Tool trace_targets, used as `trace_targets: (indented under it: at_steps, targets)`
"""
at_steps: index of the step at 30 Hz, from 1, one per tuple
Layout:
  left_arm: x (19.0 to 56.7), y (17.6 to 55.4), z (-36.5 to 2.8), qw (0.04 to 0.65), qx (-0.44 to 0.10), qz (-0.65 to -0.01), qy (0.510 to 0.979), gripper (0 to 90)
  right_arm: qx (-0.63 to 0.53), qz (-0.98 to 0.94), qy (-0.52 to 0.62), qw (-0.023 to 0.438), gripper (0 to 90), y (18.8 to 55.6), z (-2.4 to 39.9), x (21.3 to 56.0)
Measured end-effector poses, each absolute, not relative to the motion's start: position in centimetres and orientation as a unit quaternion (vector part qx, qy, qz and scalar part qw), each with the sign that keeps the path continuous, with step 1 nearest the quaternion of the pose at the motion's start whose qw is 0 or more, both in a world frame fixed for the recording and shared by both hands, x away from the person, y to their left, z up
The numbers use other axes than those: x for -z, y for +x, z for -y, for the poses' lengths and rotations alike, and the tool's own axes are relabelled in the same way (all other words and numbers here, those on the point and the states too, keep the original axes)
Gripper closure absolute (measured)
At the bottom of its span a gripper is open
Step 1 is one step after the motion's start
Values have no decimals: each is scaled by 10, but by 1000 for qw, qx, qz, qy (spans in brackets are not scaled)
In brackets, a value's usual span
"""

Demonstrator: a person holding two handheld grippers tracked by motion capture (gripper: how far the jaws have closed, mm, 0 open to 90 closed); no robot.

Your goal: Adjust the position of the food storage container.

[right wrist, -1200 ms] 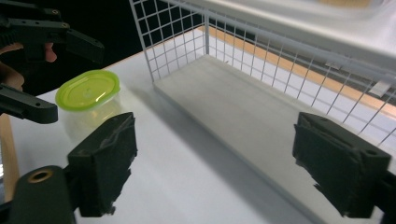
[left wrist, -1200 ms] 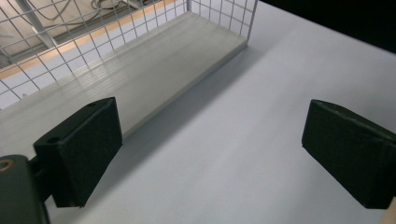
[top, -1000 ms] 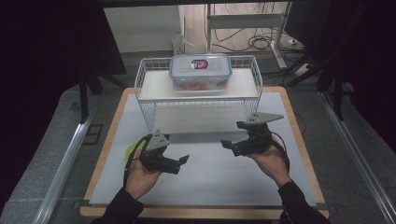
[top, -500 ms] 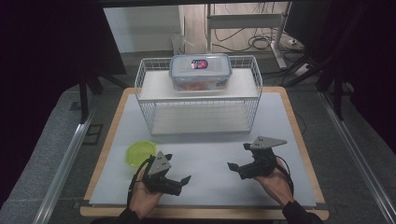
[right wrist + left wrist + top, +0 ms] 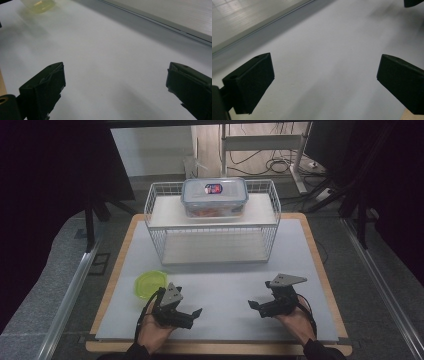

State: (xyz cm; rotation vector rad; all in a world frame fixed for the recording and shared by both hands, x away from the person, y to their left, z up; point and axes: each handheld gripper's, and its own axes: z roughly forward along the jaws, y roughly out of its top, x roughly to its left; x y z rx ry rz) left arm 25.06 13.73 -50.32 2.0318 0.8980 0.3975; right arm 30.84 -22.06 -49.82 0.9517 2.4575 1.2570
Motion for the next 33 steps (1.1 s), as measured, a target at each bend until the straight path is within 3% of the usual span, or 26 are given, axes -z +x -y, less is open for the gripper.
trace_targets:
  at_steps: [7, 11, 18, 23, 26, 33]
  targets:
    - [490, 258, -140, 418, -171, -356, 818, 111, -423, -839, 325, 110, 26, 309, 220, 500]
    - [481, 267, -157, 424, -165, -375, 807, 362, -422, -839, 326, 110, 33, 309, 220, 501]
    - [474, 277, -177, 418, -184, -409, 790, 682, -419, -841, 325, 109, 43, 310, 219, 502]
    - [472, 285, -201, 414, -200, -435, 774, 852, -418, -841, 324, 114, 52, 311, 219, 502]
    - [471, 287, -212, 415, -206, -448, 764, 897, -419, -840, 325, 114, 54, 311, 219, 501]
    - [470, 289, -258, 416, -218, -491, 734, 898, -416, -843, 321, 117, 61, 311, 218, 502]
